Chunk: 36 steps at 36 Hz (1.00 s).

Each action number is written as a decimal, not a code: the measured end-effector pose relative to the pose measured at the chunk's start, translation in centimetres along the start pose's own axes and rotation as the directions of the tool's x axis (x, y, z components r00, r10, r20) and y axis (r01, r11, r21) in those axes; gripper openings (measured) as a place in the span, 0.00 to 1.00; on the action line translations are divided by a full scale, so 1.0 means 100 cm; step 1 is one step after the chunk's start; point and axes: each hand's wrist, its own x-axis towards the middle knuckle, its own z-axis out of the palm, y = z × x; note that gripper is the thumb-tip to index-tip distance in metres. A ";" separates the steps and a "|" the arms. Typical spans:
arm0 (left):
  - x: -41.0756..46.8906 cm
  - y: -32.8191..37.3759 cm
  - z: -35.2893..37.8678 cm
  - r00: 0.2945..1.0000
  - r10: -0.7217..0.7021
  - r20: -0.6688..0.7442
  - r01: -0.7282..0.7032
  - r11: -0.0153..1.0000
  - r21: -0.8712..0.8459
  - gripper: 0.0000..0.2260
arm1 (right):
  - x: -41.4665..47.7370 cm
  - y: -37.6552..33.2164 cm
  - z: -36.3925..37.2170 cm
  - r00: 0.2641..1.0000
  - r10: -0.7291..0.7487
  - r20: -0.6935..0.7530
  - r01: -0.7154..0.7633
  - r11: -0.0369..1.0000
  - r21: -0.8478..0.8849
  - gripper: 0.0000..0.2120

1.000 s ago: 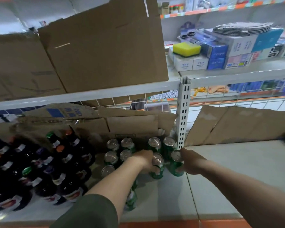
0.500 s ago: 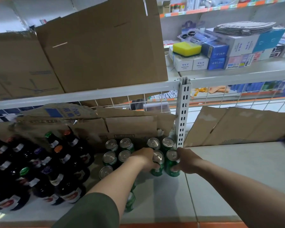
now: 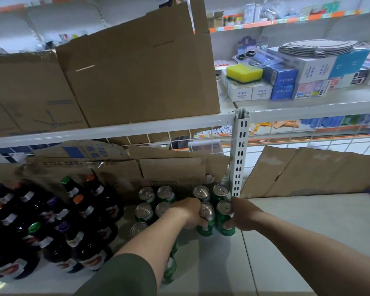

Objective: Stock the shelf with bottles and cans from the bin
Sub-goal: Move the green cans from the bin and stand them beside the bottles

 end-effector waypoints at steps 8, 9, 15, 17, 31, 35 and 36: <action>0.005 0.003 -0.005 1.000 0.009 0.017 -0.011 0.997 0.071 0.19 | 0.003 0.003 -0.001 1.000 -0.013 0.015 0.014 1.000 -0.013 0.30; 0.005 0.003 -0.006 1.000 0.008 0.017 -0.010 0.997 0.074 0.19 | 0.003 0.003 -0.001 1.000 -0.013 0.021 0.013 1.000 -0.009 0.30; 0.004 0.002 -0.006 1.000 0.000 0.020 -0.002 0.996 0.094 0.20 | 0.005 0.003 -0.001 0.999 -0.024 0.032 0.025 1.000 -0.011 0.32; 0.004 0.003 -0.007 1.000 -0.006 0.027 0.003 0.994 0.108 0.21 | 0.006 0.003 -0.001 0.999 -0.028 0.037 0.028 1.000 -0.012 0.31; 0.003 0.004 -0.007 0.999 -0.034 0.025 0.031 0.992 0.118 0.26 | 0.005 0.006 0.004 0.999 -0.032 0.036 0.032 0.999 -0.003 0.35; 0.001 0.006 -0.009 0.998 -0.050 0.038 0.044 0.991 0.129 0.26 | 0.003 0.007 0.004 0.999 -0.023 0.027 0.023 1.000 -0.006 0.34; 0.001 0.006 -0.009 0.998 -0.053 0.045 0.047 0.991 0.124 0.26 | 0.003 0.007 0.004 0.999 -0.027 0.022 0.027 1.000 -0.005 0.34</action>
